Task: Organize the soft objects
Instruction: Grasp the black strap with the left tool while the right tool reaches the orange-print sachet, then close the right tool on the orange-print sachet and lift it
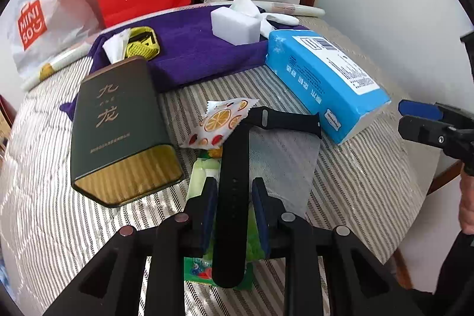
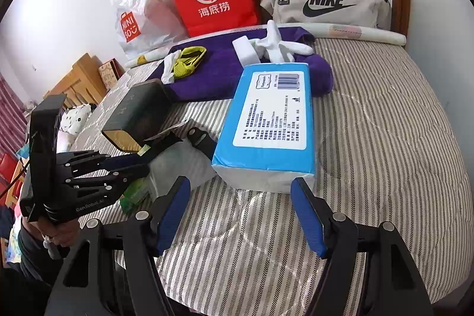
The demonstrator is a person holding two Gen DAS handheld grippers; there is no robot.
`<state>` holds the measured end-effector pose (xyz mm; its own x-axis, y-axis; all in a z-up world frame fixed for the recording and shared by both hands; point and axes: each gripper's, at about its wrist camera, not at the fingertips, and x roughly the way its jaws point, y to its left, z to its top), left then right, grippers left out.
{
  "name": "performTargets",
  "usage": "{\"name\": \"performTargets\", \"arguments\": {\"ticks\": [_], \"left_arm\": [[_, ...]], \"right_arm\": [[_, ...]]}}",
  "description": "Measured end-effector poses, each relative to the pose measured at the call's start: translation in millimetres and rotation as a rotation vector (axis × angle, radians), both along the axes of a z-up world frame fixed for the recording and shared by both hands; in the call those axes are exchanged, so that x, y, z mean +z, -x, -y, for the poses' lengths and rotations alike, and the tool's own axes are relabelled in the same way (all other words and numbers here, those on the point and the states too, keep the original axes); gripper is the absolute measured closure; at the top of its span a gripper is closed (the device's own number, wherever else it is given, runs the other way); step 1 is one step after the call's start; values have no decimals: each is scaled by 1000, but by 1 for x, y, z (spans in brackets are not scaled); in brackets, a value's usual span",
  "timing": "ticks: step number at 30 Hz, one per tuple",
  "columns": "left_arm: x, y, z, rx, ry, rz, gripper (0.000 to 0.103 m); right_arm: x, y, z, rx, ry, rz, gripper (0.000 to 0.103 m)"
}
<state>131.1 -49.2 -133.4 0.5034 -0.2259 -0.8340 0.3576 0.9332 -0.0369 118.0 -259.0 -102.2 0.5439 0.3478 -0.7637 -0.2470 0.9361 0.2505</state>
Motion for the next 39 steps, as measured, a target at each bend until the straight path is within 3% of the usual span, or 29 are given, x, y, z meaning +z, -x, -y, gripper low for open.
{"name": "performTargets", "arguments": {"ticks": [10, 17, 29, 39], "left_arm": [[15, 8, -13, 22, 37, 61, 83], [30, 24, -31, 2, 119, 30, 83], [33, 53, -96, 138, 164, 55, 83], [25, 51, -134, 182, 286, 34, 83]], "right_arm": [[-1, 5, -13, 34, 18, 0, 33], [5, 2, -32, 80, 37, 17, 33], [5, -25, -91, 204, 110, 24, 33], [-18, -56, -146, 347, 149, 18, 33]]}}
